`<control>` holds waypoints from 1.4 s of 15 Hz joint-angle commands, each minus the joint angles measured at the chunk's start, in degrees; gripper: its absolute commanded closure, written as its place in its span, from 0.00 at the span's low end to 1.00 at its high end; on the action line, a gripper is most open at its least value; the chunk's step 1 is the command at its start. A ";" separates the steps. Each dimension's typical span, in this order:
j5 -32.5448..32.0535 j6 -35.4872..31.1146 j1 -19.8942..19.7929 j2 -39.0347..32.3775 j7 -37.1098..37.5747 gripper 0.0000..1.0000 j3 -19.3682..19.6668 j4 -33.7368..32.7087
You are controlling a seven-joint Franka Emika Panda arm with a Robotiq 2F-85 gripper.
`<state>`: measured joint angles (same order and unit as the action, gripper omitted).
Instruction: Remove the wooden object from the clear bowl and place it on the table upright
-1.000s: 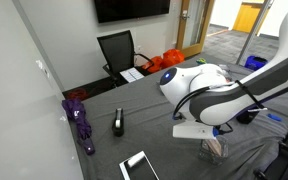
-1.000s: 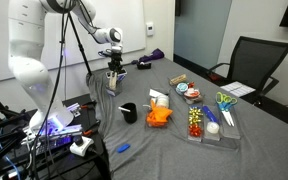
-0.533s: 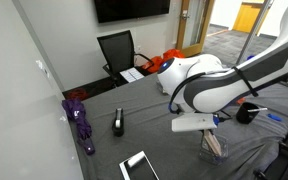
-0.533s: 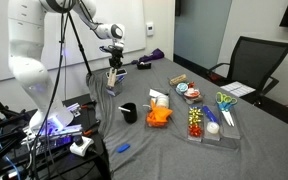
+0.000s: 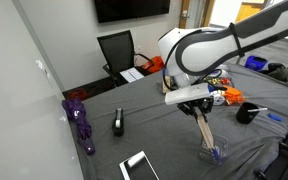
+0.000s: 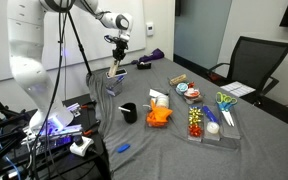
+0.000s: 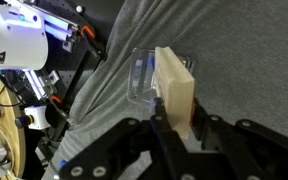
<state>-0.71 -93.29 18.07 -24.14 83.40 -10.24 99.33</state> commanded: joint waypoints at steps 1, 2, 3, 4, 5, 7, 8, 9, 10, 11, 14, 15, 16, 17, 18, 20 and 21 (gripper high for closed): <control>5.58 2.49 -1.41 -1.37 -0.85 0.93 1.14 -5.61; 7.00 2.03 -1.66 -1.71 -0.19 0.93 1.47 -6.68; 8.24 1.50 -1.83 -2.00 0.46 0.93 1.81 -7.58; 9.50 0.46 -1.97 -2.18 1.60 0.93 2.22 -8.24; 10.34 -0.18 -1.99 -2.33 2.71 0.93 2.58 -8.82; 11.46 -1.65 -2.01 -2.67 5.34 0.93 3.39 -9.90; 11.95 -2.52 -2.10 -2.85 6.85 0.93 3.72 -10.47; 12.37 -3.16 -2.23 -3.19 8.35 0.93 4.05 -11.25; 12.88 -4.15 -2.35 -3.47 10.07 0.93 4.37 -11.90; 13.13 -4.91 -2.41 -3.78 11.57 0.93 4.63 -12.45; 11.34 -7.37 -1.89 -4.42 15.80 0.93 5.52 -13.57; 10.28 -8.93 -1.49 -4.56 16.71 0.93 5.71 -13.39; 9.01 -10.83 -1.02 -4.52 17.46 0.93 5.83 -12.77; 7.76 -12.71 -0.65 -4.43 18.01 0.93 5.87 -12.11; 5.43 -15.23 0.10 -4.12 18.55 0.93 6.05 -11.00; 0.50 -21.19 1.42 -3.63 19.56 0.93 6.40 -8.72; -2.11 -23.88 2.09 -3.45 20.11 0.93 6.51 -7.44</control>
<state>2.44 -109.90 17.76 -28.52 101.92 -4.91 88.15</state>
